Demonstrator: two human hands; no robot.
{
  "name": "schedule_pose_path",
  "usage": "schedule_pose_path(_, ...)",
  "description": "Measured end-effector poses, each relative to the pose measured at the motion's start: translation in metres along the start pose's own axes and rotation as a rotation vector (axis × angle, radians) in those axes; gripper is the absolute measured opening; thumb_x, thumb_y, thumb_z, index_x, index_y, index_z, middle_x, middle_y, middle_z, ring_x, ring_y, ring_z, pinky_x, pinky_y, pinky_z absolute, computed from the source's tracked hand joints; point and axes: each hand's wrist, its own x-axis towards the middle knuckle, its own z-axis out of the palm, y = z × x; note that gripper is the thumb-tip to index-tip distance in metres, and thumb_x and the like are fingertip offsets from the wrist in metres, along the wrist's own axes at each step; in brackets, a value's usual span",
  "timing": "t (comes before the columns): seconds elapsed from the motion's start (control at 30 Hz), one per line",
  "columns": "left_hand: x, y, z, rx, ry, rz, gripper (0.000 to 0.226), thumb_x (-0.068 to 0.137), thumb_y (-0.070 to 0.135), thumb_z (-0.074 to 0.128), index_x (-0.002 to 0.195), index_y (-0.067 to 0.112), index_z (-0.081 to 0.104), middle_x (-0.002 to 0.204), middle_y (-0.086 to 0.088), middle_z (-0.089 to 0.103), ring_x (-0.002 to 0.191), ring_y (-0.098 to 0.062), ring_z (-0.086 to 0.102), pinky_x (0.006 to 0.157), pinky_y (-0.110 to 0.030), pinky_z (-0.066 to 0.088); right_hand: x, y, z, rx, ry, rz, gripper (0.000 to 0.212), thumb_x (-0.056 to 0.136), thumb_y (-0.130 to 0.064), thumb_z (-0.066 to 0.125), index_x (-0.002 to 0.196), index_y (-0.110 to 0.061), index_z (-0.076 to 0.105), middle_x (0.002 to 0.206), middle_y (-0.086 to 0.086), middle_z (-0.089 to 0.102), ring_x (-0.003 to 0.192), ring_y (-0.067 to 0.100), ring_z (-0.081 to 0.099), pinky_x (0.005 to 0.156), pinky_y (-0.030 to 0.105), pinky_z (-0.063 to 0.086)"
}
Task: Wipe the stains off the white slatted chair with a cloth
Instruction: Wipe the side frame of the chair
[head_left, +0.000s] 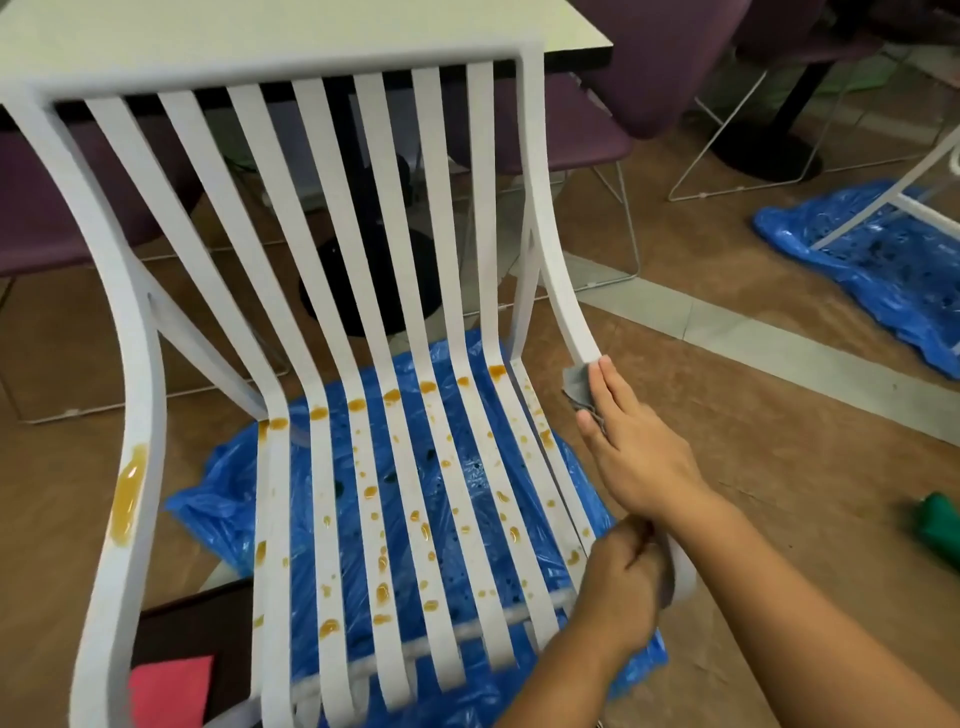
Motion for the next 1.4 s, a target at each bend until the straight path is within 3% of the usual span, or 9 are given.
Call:
schedule_pose_path(0.07, 0.001, -0.005, 0.006, -0.071, -0.058, -0.011, 0.019, 0.080, 0.025, 0.049, 0.083, 0.016, 0.065, 0.064, 0.012, 0.059, 0.065, -0.006, 0.053, 0.065, -0.031, 0.040, -0.015, 0.002, 0.003, -0.034, 0.007, -0.008, 0.064, 0.099, -0.060, 0.012, 0.153, -0.042, -0.015, 0.159, -0.027, -0.019, 0.138, 0.015, 0.034, 0.089, 0.037, 0.052)
schedule_pose_path(0.17, 0.009, -0.016, 0.012, -0.074, -0.135, 0.011, 0.023, 0.077, 0.037, 0.054, 0.090, 0.043, 0.072, 0.082, 0.017, 0.070, 0.076, 0.001, 0.058, 0.074, -0.030, 0.044, -0.025, 0.001, 0.005, -0.098, -0.012, 0.004, 0.065, 0.098, -0.060, 0.010, 0.153, -0.039, -0.019, 0.159, -0.025, -0.021, 0.144, 0.015, 0.025, 0.094, 0.037, 0.051)
schedule_pose_path(0.33, 0.015, -0.018, 0.013, -0.124, -0.218, 0.150, 0.034, 0.100, 0.024, 0.055, 0.123, 0.048, 0.048, 0.097, 0.020, 0.064, 0.091, 0.001, 0.060, 0.089, -0.030, 0.050, 0.025, -0.003, -0.004, -0.103, -0.050, -0.035, 0.065, 0.100, -0.059, 0.012, 0.155, -0.036, -0.015, 0.160, -0.022, -0.022, 0.146, 0.020, 0.023, 0.101, 0.043, 0.047)
schedule_pose_path(0.43, 0.016, -0.017, 0.015, -0.098, -0.204, 0.219, 0.039, 0.100, 0.028, 0.056, 0.123, 0.057, 0.045, 0.091, -0.007, 0.058, 0.078, -0.018, 0.054, 0.072, -0.037, 0.047, 0.069, -0.007, -0.011, -0.048, -0.095, -0.035, 0.066, 0.101, -0.059, 0.015, 0.156, -0.035, -0.014, 0.161, -0.020, -0.021, 0.147, 0.026, 0.022, 0.111, 0.047, 0.036)
schedule_pose_path(0.6, 0.021, -0.027, 0.014, -0.012, -0.219, 0.234, 0.027, 0.101, 0.040, 0.054, 0.124, 0.043, 0.042, 0.088, -0.003, 0.059, 0.075, -0.012, 0.056, 0.071, -0.033, 0.049, 0.072, 0.000, -0.009, -0.007, -0.166, -0.027, 0.067, 0.102, -0.058, 0.017, 0.154, -0.036, -0.017, 0.159, -0.020, -0.024, 0.150, 0.027, 0.013, 0.121, 0.046, 0.019)
schedule_pose_path(0.83, 0.022, -0.032, 0.018, 0.029, -0.150, 0.250, 0.027, 0.101, 0.038, 0.048, 0.124, 0.025, 0.042, 0.086, -0.003, 0.056, 0.074, -0.014, 0.057, 0.074, -0.036, 0.053, 0.003, 0.018, -0.001, -0.027, -0.167, -0.054, 0.066, 0.101, -0.059, 0.018, 0.154, -0.039, -0.017, 0.158, -0.026, -0.023, 0.149, 0.017, 0.014, 0.118, 0.041, 0.026)
schedule_pose_path(0.97, 0.019, -0.032, 0.018, 0.108, -0.087, 0.247, 0.017, 0.105, 0.022, 0.043, 0.111, 0.009, 0.051, 0.086, -0.009, 0.057, 0.067, -0.004, 0.055, 0.065, -0.015, 0.048, -0.031, 0.020, 0.004, -0.064, -0.148, -0.081, 0.068, 0.100, -0.061, 0.019, 0.154, -0.038, -0.016, 0.157, -0.027, -0.025, 0.147, 0.014, 0.016, 0.112, 0.037, 0.034)
schedule_pose_path(1.2, 0.000, -0.022, 0.026, 0.127, 0.012, 0.183, 0.024, 0.103, 0.049, 0.049, 0.113, 0.029, 0.054, 0.081, 0.012, 0.065, 0.076, 0.001, 0.062, 0.080, -0.024, 0.049, 0.011, 0.006, -0.010, -0.015, -0.148, -0.067, 0.067, 0.102, -0.057, 0.021, 0.157, -0.033, -0.009, 0.161, -0.018, -0.020, 0.150, 0.024, 0.014, 0.117, 0.045, 0.026)
schedule_pose_path(1.4, -0.007, -0.023, 0.030, 0.214, 0.214, 0.198, 0.016, 0.098, 0.034, 0.061, 0.082, 0.030, 0.059, 0.063, 0.017, 0.057, 0.054, 0.006, 0.052, 0.052, -0.011, 0.040, -0.026, 0.017, 0.002, -0.030, -0.071, -0.068, 0.066, 0.102, -0.059, 0.019, 0.156, -0.036, -0.010, 0.161, -0.022, -0.017, 0.146, 0.021, 0.023, 0.106, 0.043, 0.041)
